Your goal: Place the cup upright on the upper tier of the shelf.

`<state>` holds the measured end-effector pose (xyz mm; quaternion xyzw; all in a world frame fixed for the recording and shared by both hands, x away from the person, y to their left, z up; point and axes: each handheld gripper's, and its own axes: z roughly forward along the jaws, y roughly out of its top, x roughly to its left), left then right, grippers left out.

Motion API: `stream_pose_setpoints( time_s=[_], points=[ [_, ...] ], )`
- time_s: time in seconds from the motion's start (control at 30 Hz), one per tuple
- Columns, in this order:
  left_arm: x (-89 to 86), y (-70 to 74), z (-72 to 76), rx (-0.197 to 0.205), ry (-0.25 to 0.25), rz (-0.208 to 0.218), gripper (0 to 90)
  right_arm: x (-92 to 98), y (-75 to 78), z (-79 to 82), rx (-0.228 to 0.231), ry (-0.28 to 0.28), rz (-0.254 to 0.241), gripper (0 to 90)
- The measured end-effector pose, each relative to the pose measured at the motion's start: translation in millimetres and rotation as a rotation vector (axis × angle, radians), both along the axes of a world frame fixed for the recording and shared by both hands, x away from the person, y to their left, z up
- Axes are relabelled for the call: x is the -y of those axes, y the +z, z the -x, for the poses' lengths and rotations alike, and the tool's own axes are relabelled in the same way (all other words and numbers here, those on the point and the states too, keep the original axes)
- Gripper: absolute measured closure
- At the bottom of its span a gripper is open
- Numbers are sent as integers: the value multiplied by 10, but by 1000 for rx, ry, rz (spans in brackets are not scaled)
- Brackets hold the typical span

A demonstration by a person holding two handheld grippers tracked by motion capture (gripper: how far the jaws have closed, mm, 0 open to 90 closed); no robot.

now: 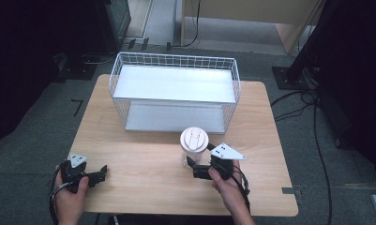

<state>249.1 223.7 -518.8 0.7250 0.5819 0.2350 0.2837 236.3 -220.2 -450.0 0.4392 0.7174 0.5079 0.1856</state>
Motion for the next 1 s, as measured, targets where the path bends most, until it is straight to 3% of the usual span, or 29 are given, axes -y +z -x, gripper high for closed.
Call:
stream_pose_setpoints(
  time_s=[0.27, 0.67, 0.8, 1.0],
  points=[
    [0, 0, 0, 0, 0, 0, 0, -110, 39, -67, 18, -43, -28, 119],
    [0, 0, 0, 0, 0, 0, 0, -224, -47, -148, 23, -83, -49, 105],
    [0, 0, 0, 0, 0, 0, 0, -245, -58, -164, 30, -93, -44, 115],
    [0, 0, 0, 0, 0, 0, 0, -268, -20, -133, 91, -123, -3, 151]
  ],
)
